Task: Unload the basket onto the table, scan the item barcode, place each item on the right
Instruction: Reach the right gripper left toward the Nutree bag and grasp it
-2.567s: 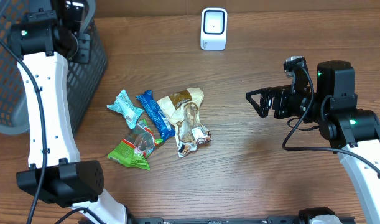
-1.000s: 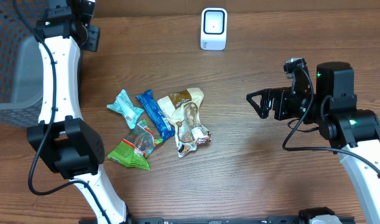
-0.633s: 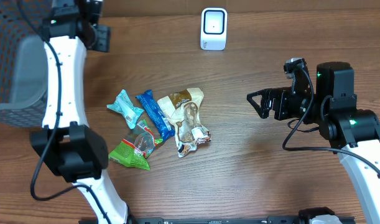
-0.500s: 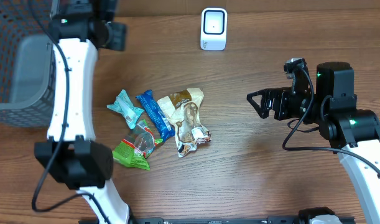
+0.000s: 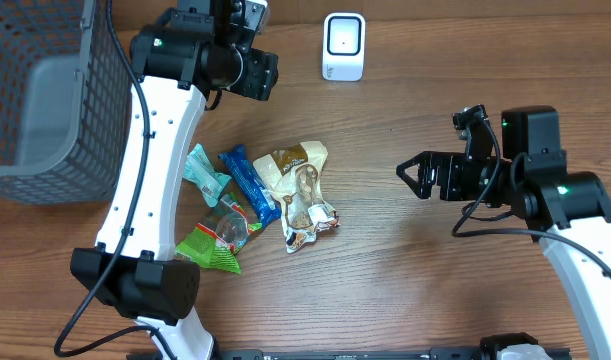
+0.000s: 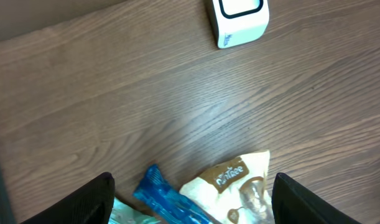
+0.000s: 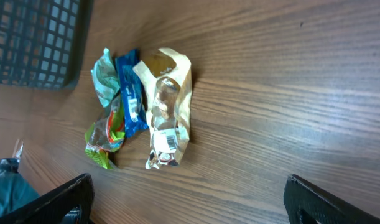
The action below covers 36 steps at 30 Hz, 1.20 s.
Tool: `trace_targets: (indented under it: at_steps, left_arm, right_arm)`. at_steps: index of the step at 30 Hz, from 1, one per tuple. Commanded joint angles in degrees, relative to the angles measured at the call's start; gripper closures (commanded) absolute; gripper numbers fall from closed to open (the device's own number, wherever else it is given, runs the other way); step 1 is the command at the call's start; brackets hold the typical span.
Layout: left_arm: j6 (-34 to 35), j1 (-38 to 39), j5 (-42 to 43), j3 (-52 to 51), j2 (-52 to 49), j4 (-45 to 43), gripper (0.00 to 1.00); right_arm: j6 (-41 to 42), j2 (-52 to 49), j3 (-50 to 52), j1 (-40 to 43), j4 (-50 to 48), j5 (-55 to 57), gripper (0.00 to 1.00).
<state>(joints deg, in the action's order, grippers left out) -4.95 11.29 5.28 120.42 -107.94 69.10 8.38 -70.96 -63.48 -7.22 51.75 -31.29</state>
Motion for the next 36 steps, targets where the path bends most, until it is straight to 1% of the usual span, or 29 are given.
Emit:
trace_targets:
  at_steps: [1, 11, 14, 17, 23, 26, 29, 36]
  left_arm:
    - [2.4, 0.8, 1.6, 0.5, 0.0, 0.5, 0.27]
    - [2.7, 2.3, 2.8, 0.5, -0.1, 1.6, 0.25]
    - [2.7, 3.1, 3.6, 0.5, -0.5, 1.4, 0.22]
    - [2.7, 3.6, 5.5, 0.5, -0.7, 1.4, 0.22]
    - [2.8, 3.8, 6.2, 0.5, -0.7, 1.4, 0.21]
    - [2.8, 3.8, 6.2, 0.5, -0.7, 1.5, 0.20]
    - [2.8, 3.8, 6.2, 0.5, -0.7, 1.4, 0.20]
    - [2.8, 3.7, 6.1, 0.5, -0.7, 1.4, 0.17]
  right_arm:
    - [0.9, -1.9, -0.9, -0.3, 0.3, -1.1, 0.02]
    - [0.9, -5.3, -0.9, -0.3, 0.7, -2.3, 0.03]
    - [0.9, -6.1, -0.9, -0.3, 1.2, -2.3, 0.05]
    - [3.4, -6.4, -0.9, -0.4, 1.6, -2.3, 0.09]
    - [3.7, -6.4, -0.9, -2.2, 0.6, -2.2, 0.09]
    - [3.7, -6.6, -0.9, -3.9, -1.4, -1.6, 0.09]
    - [6.2, -7.6, -0.9, -6.5, -4.7, 1.1, 0.09]
    - [7.1, -14.6, -0.9, -12.0, -13.0, 2.1, 0.09]
